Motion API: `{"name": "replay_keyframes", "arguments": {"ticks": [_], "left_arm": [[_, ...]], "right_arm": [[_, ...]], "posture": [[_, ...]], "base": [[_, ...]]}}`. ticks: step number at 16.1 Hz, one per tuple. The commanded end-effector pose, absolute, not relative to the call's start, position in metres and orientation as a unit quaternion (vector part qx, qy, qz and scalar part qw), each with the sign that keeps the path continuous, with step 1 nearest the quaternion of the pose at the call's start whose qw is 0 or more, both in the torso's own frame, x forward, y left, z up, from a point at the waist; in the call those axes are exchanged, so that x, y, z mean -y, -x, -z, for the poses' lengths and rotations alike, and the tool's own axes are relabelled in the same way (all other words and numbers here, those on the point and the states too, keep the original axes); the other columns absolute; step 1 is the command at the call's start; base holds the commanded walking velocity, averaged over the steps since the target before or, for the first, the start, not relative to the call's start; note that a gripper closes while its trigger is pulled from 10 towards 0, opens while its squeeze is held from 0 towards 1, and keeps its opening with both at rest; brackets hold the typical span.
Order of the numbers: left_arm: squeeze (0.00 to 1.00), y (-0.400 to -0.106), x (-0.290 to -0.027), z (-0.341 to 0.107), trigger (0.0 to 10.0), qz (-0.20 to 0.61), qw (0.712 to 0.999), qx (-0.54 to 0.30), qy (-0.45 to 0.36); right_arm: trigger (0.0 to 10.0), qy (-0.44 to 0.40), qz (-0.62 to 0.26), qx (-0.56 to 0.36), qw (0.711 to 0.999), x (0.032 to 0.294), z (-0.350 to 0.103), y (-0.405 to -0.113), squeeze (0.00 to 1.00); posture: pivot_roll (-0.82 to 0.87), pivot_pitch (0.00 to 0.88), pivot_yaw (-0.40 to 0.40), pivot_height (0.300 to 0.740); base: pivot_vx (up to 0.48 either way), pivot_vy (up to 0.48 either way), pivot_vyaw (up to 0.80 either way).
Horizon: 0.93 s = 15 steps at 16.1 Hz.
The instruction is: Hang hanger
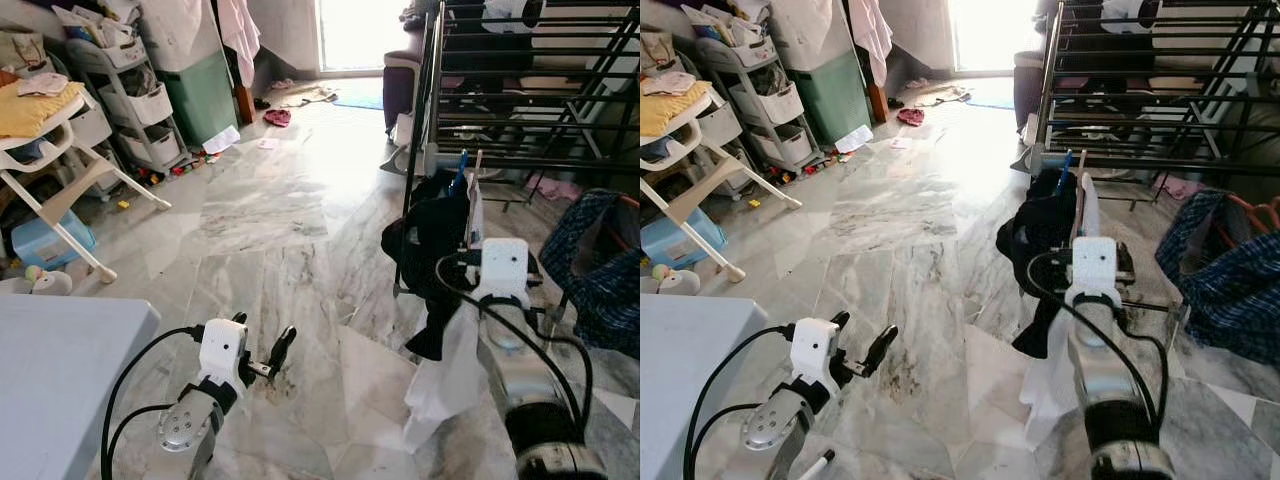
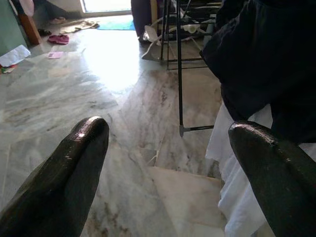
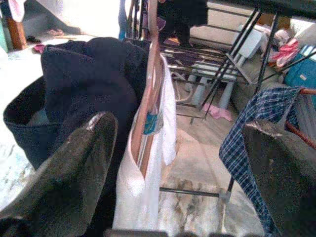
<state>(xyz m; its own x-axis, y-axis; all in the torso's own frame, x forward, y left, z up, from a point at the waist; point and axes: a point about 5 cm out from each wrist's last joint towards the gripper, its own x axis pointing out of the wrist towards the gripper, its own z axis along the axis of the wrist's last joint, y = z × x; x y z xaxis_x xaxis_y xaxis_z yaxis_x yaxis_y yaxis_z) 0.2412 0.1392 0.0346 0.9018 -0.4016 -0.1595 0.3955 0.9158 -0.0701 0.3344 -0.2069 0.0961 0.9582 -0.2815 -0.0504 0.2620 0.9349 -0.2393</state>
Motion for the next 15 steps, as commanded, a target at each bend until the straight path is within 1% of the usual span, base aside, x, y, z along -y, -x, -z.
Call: {"name": "replay_keyframes", "arguments": {"ticks": [1,3,5,7,11,15], "left_arm": [[0.0,-0.238,-0.142,-0.034,10.0,0.213,0.972,-0.094,0.016],[0.0,-0.237,-0.14,-0.033,10.0,0.216,0.971,-0.096,0.016],[0.0,-0.236,-0.139,-0.032,10.0,0.218,0.971,-0.099,0.017],[0.0,-0.234,-0.139,-0.031,10.0,0.22,0.97,-0.104,0.018],[0.0,-0.232,-0.139,-0.03,10.0,0.221,0.969,-0.109,0.017],[0.0,-0.233,-0.139,-0.029,10.0,0.221,0.969,-0.111,0.016]], "right_arm": [[10.0,0.108,0.135,-0.078,0.982,0.204,-0.087,-0.339,0.0],[10.0,0.106,0.136,-0.111,0.979,0.201,-0.078,-0.341,0.0],[10.0,0.08,0.133,-0.144,0.977,0.2,-0.069,-0.34,0.0],[10.0,0.078,0.107,-0.174,0.976,0.197,-0.061,-0.341,0.0],[10.0,0.09,0.121,-0.206,0.967,0.21,-0.058,-0.342,0.0],[10.0,0.094,0.121,-0.209,0.966,0.219,-0.066,-0.348,0.0]], "posture": [[-0.11,0.015,0.114,0.74],[-0.11,0.018,0.111,0.74],[-0.1,0.02,0.107,0.74],[-0.09,0.023,0.103,0.74],[-0.09,0.022,0.097,0.74],[-0.09,0.015,0.093,0.74]], "base": [[0.0,0.0,0.0],[0.0,0.0,0.0],[0.0,0.0,0.0],[0.0,0.0,0.0],[0.0,0.0,0.0],[0.0,0.0,0.0]]}}
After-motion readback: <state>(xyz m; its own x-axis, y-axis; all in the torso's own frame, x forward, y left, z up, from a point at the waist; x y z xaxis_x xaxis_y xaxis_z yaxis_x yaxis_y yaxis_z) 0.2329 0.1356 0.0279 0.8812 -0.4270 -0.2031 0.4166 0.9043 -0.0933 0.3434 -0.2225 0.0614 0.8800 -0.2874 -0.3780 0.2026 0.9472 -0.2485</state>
